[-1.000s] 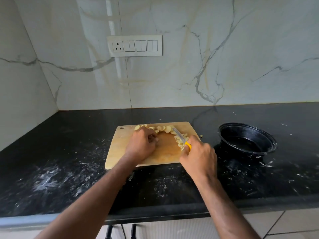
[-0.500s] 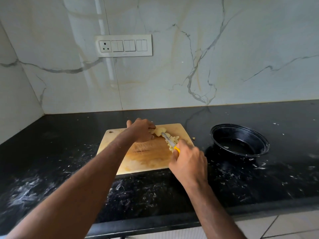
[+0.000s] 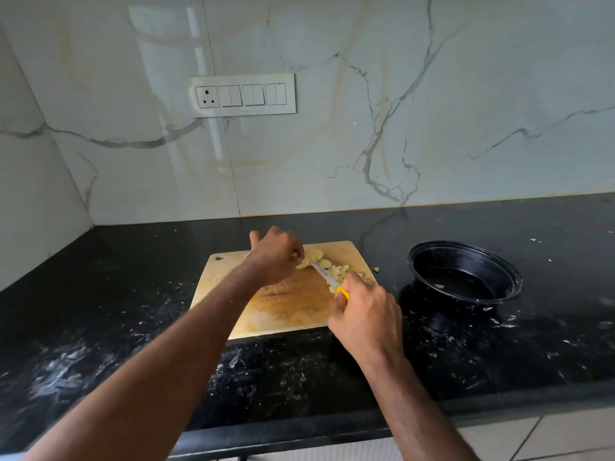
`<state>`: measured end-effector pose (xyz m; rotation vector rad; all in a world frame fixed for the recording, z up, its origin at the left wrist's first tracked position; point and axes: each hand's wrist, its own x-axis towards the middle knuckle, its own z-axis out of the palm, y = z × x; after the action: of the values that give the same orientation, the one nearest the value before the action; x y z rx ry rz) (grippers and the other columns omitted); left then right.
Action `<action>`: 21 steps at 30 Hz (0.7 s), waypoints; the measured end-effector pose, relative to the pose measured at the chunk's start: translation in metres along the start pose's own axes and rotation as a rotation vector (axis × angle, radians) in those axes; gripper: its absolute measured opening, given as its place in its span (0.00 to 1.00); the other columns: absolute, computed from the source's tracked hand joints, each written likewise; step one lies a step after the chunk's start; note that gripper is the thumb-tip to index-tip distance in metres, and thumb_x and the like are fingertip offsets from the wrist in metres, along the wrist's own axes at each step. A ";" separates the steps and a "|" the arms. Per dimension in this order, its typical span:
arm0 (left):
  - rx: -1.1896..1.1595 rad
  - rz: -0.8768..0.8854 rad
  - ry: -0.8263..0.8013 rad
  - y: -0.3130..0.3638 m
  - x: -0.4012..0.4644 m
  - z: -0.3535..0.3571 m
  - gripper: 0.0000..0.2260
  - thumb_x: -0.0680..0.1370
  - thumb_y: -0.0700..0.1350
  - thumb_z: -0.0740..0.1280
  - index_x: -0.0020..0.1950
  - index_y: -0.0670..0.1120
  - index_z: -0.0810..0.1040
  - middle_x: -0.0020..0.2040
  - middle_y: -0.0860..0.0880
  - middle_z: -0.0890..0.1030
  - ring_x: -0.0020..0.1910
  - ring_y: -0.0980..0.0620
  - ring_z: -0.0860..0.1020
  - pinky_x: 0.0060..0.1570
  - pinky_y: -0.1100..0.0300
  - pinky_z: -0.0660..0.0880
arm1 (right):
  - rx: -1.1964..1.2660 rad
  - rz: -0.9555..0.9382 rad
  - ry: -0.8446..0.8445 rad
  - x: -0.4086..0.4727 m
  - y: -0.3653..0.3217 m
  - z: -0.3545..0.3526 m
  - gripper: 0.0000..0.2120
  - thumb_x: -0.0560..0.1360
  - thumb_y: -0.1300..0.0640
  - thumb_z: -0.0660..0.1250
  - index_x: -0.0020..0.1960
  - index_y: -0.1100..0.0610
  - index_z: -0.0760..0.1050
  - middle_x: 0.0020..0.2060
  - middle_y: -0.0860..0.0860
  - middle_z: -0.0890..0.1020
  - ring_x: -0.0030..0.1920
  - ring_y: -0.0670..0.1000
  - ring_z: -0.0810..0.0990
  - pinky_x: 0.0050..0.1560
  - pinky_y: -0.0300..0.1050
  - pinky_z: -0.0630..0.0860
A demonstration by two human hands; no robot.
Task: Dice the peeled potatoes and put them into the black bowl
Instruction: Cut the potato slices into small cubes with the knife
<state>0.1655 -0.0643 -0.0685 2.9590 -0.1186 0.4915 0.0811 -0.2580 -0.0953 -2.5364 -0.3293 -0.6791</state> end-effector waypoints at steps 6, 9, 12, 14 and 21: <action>-0.012 -0.066 -0.028 -0.006 -0.005 -0.004 0.17 0.79 0.43 0.69 0.67 0.52 0.77 0.68 0.54 0.76 0.69 0.49 0.66 0.64 0.43 0.59 | -0.009 0.004 0.013 -0.002 0.001 0.000 0.05 0.76 0.53 0.67 0.49 0.53 0.74 0.37 0.49 0.81 0.33 0.50 0.69 0.35 0.43 0.67; -0.003 -0.059 0.022 -0.009 -0.009 -0.005 0.17 0.78 0.45 0.70 0.67 0.51 0.77 0.66 0.54 0.78 0.67 0.49 0.67 0.59 0.47 0.59 | -0.012 -0.003 0.009 -0.001 0.001 0.001 0.05 0.76 0.53 0.67 0.49 0.53 0.74 0.37 0.49 0.81 0.33 0.50 0.70 0.35 0.42 0.67; -0.154 0.004 0.187 -0.009 -0.021 -0.006 0.13 0.78 0.41 0.72 0.61 0.50 0.81 0.55 0.54 0.81 0.55 0.53 0.74 0.57 0.50 0.67 | -0.007 -0.019 0.016 0.000 0.002 0.002 0.04 0.75 0.53 0.68 0.47 0.53 0.74 0.36 0.49 0.82 0.33 0.53 0.75 0.34 0.42 0.67; -0.340 0.044 0.248 -0.007 -0.036 -0.006 0.13 0.75 0.38 0.75 0.58 0.48 0.84 0.49 0.54 0.81 0.46 0.56 0.78 0.51 0.52 0.77 | 0.013 -0.048 0.011 0.000 0.004 0.005 0.04 0.74 0.54 0.69 0.46 0.53 0.75 0.34 0.50 0.81 0.32 0.53 0.75 0.33 0.42 0.68; -0.585 0.115 0.107 -0.005 -0.089 -0.004 0.12 0.73 0.46 0.78 0.55 0.52 0.85 0.47 0.65 0.82 0.47 0.69 0.79 0.44 0.76 0.71 | 0.032 -0.133 -0.022 -0.003 0.004 0.010 0.06 0.72 0.54 0.70 0.43 0.50 0.72 0.31 0.47 0.79 0.32 0.52 0.75 0.33 0.43 0.68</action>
<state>0.0804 -0.0540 -0.0943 2.3592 -0.3556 0.5207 0.0841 -0.2565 -0.1064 -2.5094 -0.5164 -0.6903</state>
